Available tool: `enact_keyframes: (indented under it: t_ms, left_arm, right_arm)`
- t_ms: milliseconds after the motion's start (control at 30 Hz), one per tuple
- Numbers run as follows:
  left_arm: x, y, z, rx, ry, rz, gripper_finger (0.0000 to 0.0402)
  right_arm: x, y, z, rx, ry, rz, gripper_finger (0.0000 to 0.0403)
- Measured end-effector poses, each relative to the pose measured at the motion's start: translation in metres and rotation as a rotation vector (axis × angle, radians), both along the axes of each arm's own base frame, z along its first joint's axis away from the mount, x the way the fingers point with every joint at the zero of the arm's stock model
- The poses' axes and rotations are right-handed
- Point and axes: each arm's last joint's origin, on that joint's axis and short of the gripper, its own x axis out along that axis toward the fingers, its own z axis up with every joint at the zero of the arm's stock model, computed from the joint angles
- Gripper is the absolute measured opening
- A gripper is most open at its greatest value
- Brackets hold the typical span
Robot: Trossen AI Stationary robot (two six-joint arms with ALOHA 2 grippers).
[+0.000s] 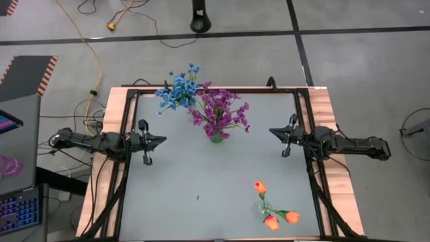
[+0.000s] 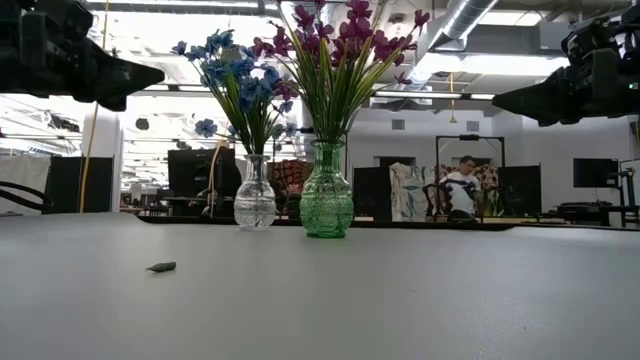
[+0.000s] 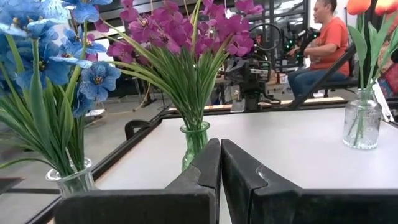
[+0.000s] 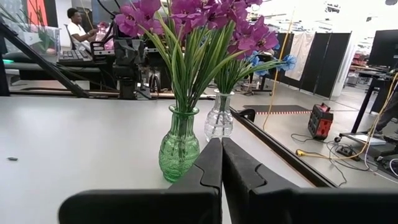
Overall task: Sort flowers into vase by color
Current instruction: Return to Home Position
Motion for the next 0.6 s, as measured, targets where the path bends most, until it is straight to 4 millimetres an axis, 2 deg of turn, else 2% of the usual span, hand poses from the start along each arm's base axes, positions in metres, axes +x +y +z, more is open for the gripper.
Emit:
enact_keyframes:
  t_ms: [600]
  left_arm:
    - [0.0,0.0,-0.0001,-0.028,-0.006,-0.003,0.0]
  right_arm:
    - [0.0,0.0,0.0,0.0,0.0,0.0,0.0031]
